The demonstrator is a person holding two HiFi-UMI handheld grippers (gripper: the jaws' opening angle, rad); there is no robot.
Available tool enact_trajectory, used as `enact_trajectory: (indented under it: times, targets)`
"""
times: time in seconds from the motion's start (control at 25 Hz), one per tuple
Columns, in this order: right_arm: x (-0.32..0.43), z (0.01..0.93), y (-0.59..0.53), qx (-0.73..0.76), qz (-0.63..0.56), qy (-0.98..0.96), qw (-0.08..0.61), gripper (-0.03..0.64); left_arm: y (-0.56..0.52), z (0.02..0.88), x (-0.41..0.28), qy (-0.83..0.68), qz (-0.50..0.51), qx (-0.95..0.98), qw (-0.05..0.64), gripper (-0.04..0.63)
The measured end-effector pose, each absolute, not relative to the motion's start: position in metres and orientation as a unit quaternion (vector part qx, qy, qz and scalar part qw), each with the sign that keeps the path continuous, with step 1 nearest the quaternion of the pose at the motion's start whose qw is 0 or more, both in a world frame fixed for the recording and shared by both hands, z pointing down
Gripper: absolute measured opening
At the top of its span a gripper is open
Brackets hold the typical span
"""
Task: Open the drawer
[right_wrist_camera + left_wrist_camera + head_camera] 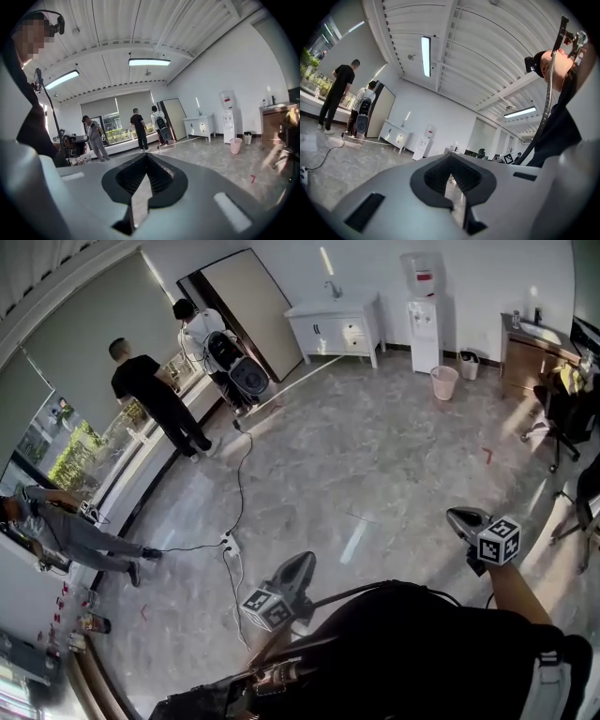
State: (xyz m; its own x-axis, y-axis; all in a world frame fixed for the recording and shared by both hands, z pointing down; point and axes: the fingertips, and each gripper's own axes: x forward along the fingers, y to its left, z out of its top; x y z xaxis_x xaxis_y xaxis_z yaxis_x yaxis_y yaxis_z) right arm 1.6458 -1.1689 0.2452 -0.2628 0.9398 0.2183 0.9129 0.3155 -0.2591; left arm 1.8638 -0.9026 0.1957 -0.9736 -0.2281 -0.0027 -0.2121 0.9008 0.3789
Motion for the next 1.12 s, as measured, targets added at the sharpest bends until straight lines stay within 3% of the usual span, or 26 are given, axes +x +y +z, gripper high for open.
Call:
enact_trajectory:
  times: [0.68,1.12]
  targets:
    - [1.547,0.202,-0.987,-0.489,0.049,-0.860,0.139,0.002,-0.674,0.170,1.708,-0.957,-0.183,0.224,0.003,0.002]
    - [1.487,0.220,-0.911,-0.489,0.038,-0.856,0.161,0.002,-0.599,0.191,1.650,-0.955,-0.200,0.220,0.009,0.002]
